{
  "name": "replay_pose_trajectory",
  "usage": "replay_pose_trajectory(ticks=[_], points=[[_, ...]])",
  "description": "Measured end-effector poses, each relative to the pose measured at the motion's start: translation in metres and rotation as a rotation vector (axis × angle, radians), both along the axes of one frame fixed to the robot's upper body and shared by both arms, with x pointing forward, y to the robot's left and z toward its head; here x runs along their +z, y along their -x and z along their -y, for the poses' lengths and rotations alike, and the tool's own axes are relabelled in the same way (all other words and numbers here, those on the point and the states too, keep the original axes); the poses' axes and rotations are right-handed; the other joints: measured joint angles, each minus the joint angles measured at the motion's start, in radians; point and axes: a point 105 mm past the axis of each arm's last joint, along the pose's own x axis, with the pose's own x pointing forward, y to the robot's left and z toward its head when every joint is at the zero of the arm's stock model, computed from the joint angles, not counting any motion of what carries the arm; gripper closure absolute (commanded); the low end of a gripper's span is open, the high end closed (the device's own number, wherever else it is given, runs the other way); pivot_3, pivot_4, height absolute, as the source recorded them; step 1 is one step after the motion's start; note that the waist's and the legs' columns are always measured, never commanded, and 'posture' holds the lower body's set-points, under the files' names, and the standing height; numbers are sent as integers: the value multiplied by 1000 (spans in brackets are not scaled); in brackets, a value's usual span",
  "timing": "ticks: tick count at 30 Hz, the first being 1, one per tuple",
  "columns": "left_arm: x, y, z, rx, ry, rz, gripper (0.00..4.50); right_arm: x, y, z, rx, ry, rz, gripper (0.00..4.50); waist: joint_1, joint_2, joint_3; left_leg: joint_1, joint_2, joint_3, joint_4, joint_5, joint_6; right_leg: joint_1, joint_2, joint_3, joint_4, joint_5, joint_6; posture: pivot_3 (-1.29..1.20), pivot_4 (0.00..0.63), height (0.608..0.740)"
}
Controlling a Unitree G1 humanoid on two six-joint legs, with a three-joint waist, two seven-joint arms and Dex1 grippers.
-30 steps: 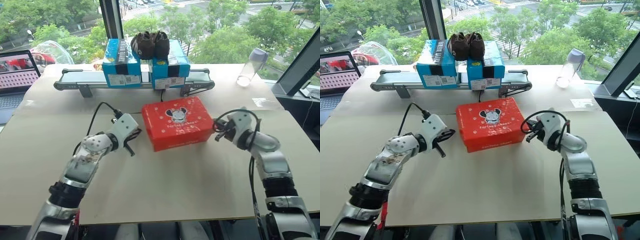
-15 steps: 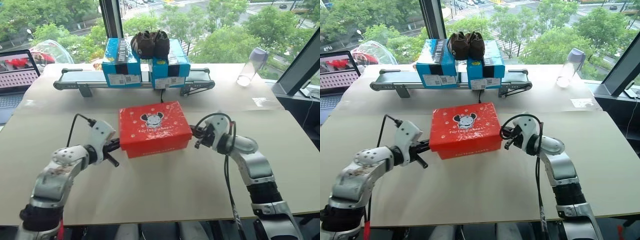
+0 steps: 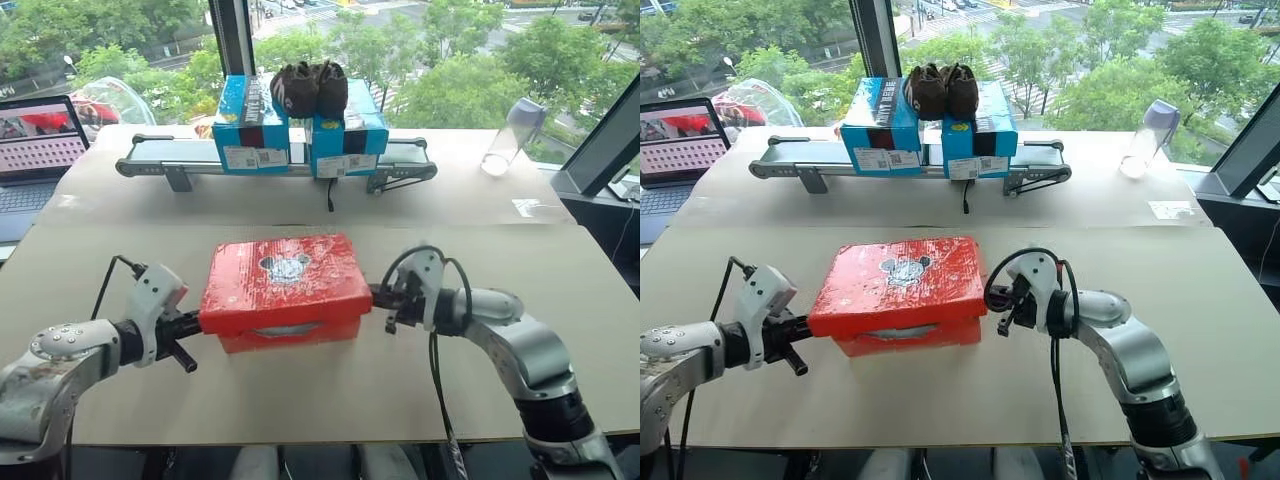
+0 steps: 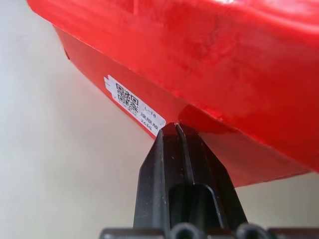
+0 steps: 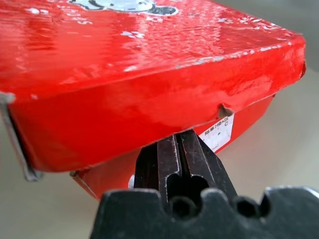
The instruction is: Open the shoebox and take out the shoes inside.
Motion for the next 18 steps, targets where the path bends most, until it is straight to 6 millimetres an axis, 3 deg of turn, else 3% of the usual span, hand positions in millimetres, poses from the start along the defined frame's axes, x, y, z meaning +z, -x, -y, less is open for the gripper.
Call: replay_pose_trajectory(ticks=[4, 8, 10, 14, 18], points=[[-1, -6, -4, -20, -22, 22, 4500, -21, 3, 17, -1, 124, -47, 4455, 6, -1, 0, 0, 0, 0, 0, 0, 0, 0, 0, 0, 0, 0, -1, 0, 150, 740], [2, -13, -17, -6, -54, 50, 4500, -38, -6, 44, -66, 200, -101, 4455, 6, -1, 1, -1, 0, 1, 0, 0, 0, -2, -1, 0, 0, 0, -1, 0, 150, 740], [8, -17, -24, 1, -62, 66, 4500, -32, -18, 69, -141, 193, -111, 4455, 6, -2, 1, -1, 0, 1, 0, 0, 0, -2, -1, 0, 0, 0, -1, 0, 150, 740], [26, -20, -36, -5, -22, 129, 4500, 0, -31, 112, -237, 131, -88, 4455, 6, -2, 1, -2, 0, 1, -2, 0, 0, -3, -1, 0, 0, 0, -3, 0, 150, 740], [54, -16, -33, -110, 35, 191, 4500, 14, -23, 113, -169, 93, -114, 4455, 2, -3, 2, -5, 1, 2, -3, 0, 0, -7, 1, 0, 0, 3, -7, 0, 150, 740]])
